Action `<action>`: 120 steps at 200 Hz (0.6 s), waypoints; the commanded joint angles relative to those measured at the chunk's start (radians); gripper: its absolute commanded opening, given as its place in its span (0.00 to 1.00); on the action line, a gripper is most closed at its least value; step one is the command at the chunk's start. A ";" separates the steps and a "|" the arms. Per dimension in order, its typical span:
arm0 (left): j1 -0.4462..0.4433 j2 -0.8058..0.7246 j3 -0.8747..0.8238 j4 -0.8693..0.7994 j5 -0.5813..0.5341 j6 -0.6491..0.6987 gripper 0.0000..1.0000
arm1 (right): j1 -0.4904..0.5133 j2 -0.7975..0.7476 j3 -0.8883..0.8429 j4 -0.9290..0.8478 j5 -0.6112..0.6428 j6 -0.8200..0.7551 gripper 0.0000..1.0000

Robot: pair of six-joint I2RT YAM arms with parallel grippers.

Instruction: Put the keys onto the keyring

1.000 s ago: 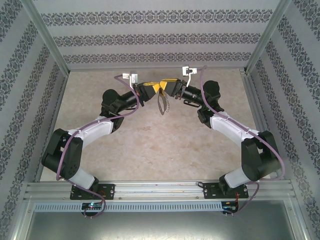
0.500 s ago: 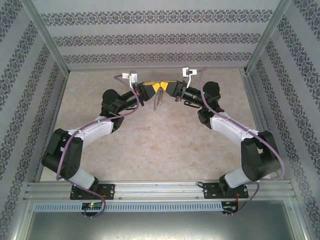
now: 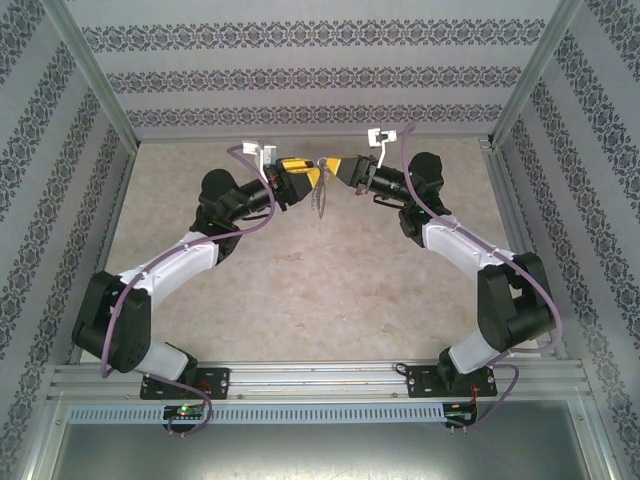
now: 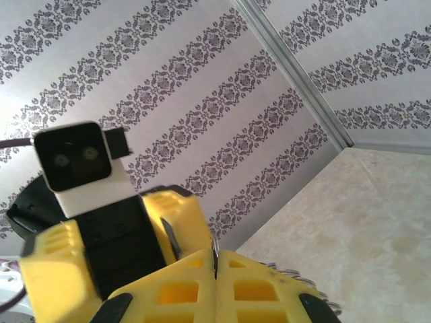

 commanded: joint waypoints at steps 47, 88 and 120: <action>0.070 0.032 0.299 -0.539 0.157 0.229 0.48 | -0.057 0.063 0.111 -0.022 -0.164 -0.019 0.00; 0.084 0.130 0.512 -0.877 0.251 0.362 0.49 | -0.065 0.093 0.141 -0.040 -0.248 -0.023 0.00; 0.089 0.196 0.611 -1.027 0.273 0.432 0.49 | -0.066 0.091 0.145 -0.068 -0.270 -0.040 0.00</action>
